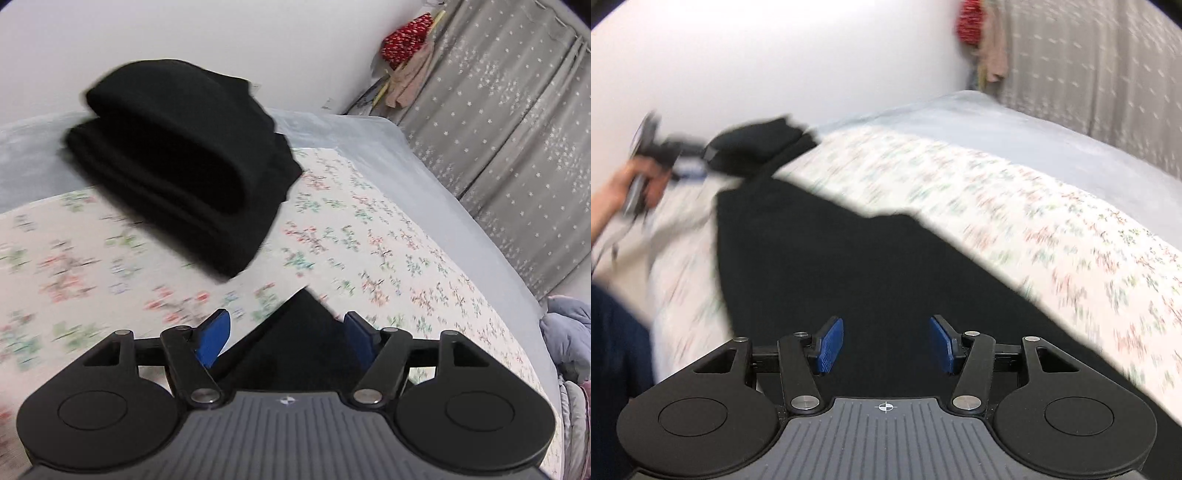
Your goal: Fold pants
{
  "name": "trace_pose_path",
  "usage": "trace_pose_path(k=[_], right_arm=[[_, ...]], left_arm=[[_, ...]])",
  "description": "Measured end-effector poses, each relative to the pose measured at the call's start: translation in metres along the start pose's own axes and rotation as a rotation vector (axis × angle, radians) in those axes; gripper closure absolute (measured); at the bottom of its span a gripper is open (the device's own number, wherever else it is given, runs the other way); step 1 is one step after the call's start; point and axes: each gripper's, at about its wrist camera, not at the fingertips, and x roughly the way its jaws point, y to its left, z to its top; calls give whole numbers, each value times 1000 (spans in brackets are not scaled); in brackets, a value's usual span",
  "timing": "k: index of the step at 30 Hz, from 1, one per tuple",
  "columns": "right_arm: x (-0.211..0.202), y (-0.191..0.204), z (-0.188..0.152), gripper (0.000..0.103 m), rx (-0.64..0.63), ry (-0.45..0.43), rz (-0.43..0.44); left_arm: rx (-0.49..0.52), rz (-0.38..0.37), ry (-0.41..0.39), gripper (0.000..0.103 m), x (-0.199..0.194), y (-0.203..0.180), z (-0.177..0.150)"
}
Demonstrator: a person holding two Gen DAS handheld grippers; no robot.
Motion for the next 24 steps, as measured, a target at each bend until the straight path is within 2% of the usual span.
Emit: trace_pose_path(k=[2,4,7,11,14,15,16,18,19,20,21,24], right_arm=[[32,-13,30,52,13,3,-9],[68,-16,54,52,-16,23,-15],[121,-22,80,52,-60,64,6],[178,-35,101,52,-80,130,2],[212,-40,108,52,-93,162,47],[222,-40,109,52,-94,172,75],[231,-40,109,55,-96,182,95],[254,-32,104,69,-118,235,107],[256,-25,101,76,-159,229,101],[253,-19,100,98,-199,207,98],[251,-16,102,103,-210,187,83],[235,-20,113,103,-160,84,32]], left_arm=[[6,-26,1,19,17,-3,-4],[36,-27,38,18,40,-7,-9],[137,38,64,18,63,-20,-13],[268,78,75,15,74,-35,-22],[330,133,79,33,74,-43,-29],[353,136,72,43,73,-46,-31],[362,140,60,51,71,-47,-33],[355,144,38,58,69,-49,-30],[341,137,20,60,65,-48,-29],[333,133,1,62,61,-48,-27],[333,130,-22,63,56,-49,-27],[346,129,-71,62,55,-51,-28]])
